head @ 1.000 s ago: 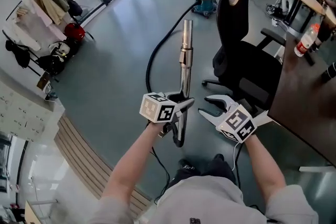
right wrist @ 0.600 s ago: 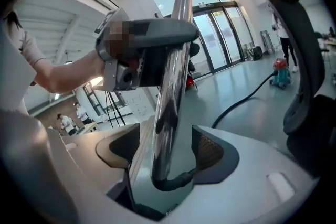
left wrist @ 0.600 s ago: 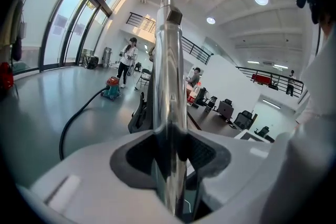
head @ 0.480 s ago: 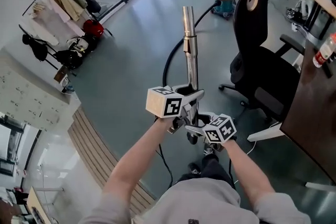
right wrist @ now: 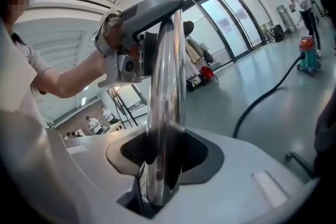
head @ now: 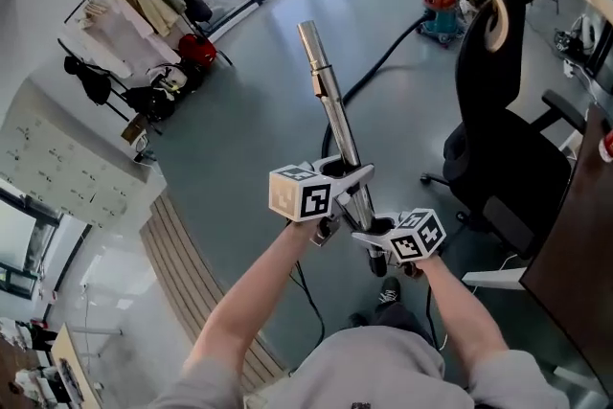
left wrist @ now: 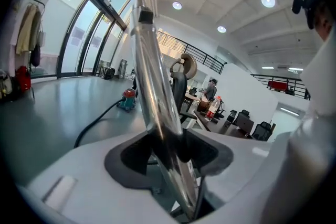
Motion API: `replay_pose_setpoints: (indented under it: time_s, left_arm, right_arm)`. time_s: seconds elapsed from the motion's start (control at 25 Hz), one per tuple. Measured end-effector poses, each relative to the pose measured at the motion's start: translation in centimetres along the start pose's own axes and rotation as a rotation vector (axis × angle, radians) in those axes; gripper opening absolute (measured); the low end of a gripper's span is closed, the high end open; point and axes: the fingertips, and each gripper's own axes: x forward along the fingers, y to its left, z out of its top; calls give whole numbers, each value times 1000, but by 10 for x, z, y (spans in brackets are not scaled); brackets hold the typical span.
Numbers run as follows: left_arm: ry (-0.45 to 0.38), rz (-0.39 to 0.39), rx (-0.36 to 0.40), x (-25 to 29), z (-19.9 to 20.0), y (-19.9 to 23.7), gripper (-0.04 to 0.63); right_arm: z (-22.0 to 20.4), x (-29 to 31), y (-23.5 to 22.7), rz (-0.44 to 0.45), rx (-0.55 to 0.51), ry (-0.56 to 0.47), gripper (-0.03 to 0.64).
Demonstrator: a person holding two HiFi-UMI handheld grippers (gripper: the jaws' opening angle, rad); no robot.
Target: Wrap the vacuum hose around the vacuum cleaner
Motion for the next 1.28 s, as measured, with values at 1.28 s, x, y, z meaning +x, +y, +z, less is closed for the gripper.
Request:
replay_pose_setpoints:
  time_s: [1.28]
  left_arm:
    - [76, 330, 627, -91, 11, 208, 388]
  right_arm:
    - [114, 78, -88, 62, -59, 438, 170]
